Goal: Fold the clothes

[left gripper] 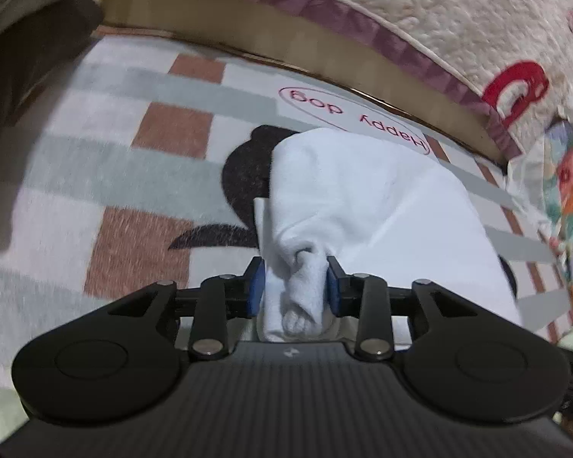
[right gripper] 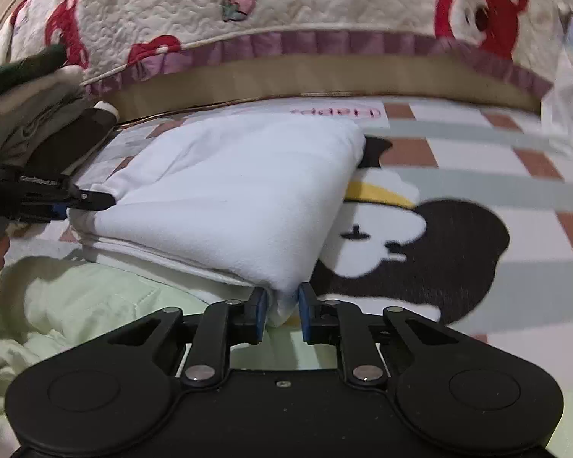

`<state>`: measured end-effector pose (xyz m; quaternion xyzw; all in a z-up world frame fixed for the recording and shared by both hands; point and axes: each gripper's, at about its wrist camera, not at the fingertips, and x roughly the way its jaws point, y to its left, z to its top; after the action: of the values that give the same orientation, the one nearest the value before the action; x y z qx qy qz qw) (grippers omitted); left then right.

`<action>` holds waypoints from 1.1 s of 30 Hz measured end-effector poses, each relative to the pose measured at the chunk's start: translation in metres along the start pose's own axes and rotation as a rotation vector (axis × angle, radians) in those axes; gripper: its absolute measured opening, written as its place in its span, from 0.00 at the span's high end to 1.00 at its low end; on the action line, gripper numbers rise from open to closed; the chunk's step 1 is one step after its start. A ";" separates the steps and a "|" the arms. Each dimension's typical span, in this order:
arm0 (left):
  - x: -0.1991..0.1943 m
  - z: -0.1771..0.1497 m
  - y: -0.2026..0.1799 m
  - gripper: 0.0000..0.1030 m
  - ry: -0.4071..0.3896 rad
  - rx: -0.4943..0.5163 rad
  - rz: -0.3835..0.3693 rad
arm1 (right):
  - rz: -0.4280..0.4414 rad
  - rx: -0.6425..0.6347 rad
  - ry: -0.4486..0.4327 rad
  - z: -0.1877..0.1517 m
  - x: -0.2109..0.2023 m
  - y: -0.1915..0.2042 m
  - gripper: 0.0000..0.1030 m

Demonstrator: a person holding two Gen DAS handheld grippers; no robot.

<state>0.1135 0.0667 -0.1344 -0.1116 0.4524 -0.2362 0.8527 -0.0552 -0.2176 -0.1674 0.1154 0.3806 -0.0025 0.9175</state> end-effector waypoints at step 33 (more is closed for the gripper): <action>0.027 0.004 0.027 0.45 0.242 -0.333 -0.177 | 0.300 0.668 0.172 0.058 0.075 -0.082 0.35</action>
<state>0.1382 0.0759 -0.1627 -0.2608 0.5726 -0.2439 0.7380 0.0312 -0.3037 -0.1970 0.4626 0.4133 0.0178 0.7841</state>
